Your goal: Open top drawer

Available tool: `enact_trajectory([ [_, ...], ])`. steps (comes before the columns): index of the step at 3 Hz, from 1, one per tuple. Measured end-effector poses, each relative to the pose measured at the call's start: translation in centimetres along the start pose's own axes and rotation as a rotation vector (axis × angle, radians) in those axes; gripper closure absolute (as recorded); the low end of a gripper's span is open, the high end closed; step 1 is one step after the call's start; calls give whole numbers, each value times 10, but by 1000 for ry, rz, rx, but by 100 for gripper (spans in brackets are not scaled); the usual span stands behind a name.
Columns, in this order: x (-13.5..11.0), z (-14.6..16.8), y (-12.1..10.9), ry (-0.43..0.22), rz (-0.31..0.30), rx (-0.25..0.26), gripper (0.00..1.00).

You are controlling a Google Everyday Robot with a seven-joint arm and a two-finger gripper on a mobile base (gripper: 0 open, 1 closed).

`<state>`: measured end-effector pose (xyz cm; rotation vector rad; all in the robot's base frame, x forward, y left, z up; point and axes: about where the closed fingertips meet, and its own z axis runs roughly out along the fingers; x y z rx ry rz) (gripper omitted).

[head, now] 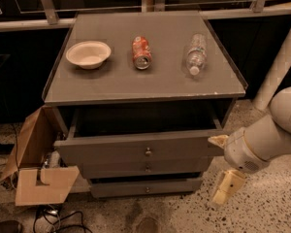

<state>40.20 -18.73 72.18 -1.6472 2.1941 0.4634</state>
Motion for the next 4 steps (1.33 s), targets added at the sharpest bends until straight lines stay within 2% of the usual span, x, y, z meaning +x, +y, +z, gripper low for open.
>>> enact_trajectory([
  [1,-9,6,-12,-24,-6,0,0],
  [3,-50,38,-63,-56,-43,-7,0],
  [4,-62,52,-77,-62,-51,-16,0],
])
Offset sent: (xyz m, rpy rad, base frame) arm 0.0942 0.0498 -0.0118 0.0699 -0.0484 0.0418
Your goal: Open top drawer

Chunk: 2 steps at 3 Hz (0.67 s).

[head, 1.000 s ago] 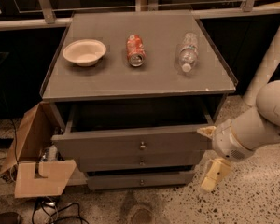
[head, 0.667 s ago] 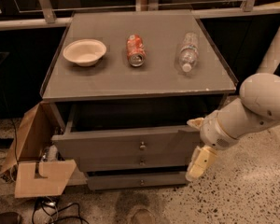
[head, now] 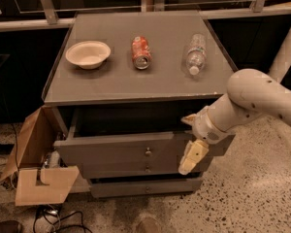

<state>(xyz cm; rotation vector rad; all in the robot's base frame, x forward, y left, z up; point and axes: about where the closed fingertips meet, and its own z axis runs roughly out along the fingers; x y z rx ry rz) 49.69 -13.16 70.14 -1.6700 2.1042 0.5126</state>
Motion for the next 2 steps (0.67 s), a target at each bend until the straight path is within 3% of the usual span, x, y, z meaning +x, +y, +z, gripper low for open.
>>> enact_trajectory([
  [2,-5,27,-11,36,-13,-39,0],
])
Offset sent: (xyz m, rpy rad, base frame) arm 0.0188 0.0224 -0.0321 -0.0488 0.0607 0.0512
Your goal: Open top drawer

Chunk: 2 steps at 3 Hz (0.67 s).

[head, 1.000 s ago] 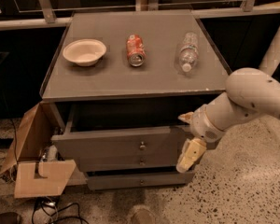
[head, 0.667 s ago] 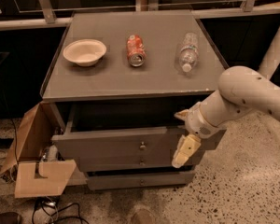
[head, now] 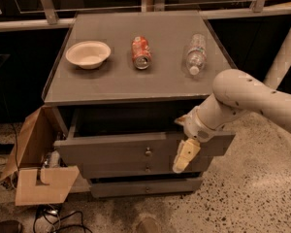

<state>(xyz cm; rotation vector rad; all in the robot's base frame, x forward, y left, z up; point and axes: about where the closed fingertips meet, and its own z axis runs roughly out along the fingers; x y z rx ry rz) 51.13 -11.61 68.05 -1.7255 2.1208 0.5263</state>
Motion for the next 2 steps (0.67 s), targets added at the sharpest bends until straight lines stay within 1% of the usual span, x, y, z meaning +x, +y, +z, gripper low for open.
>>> enact_trajectory([
  [1,4,11,15,68,-5,-60,0],
  [2,9,6,31,157,0,-133,0],
])
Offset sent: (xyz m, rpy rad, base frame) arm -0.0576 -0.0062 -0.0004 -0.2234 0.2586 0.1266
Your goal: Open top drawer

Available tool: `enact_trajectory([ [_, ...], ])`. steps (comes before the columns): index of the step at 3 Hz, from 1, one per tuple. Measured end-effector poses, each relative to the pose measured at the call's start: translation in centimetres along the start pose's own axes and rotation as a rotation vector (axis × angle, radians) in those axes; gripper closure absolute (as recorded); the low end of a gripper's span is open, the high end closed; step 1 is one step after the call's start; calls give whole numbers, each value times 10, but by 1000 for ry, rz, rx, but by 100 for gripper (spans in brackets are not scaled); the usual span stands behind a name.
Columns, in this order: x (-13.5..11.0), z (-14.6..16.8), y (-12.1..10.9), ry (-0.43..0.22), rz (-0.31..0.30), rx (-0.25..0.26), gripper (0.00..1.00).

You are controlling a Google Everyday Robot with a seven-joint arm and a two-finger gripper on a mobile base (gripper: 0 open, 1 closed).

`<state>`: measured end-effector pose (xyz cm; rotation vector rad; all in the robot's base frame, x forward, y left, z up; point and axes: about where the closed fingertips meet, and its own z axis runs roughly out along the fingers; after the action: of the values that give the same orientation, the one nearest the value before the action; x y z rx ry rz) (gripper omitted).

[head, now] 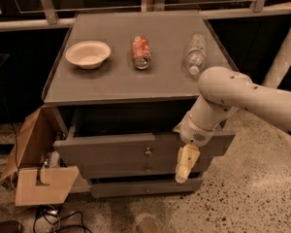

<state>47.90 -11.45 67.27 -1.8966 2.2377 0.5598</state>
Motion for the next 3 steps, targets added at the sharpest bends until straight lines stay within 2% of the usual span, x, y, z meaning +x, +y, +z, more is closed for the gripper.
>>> enact_trajectory([
  [1,18,-18,39,82,-11,-65,0],
  [3,14,-24,30,57,-8,-57,0],
])
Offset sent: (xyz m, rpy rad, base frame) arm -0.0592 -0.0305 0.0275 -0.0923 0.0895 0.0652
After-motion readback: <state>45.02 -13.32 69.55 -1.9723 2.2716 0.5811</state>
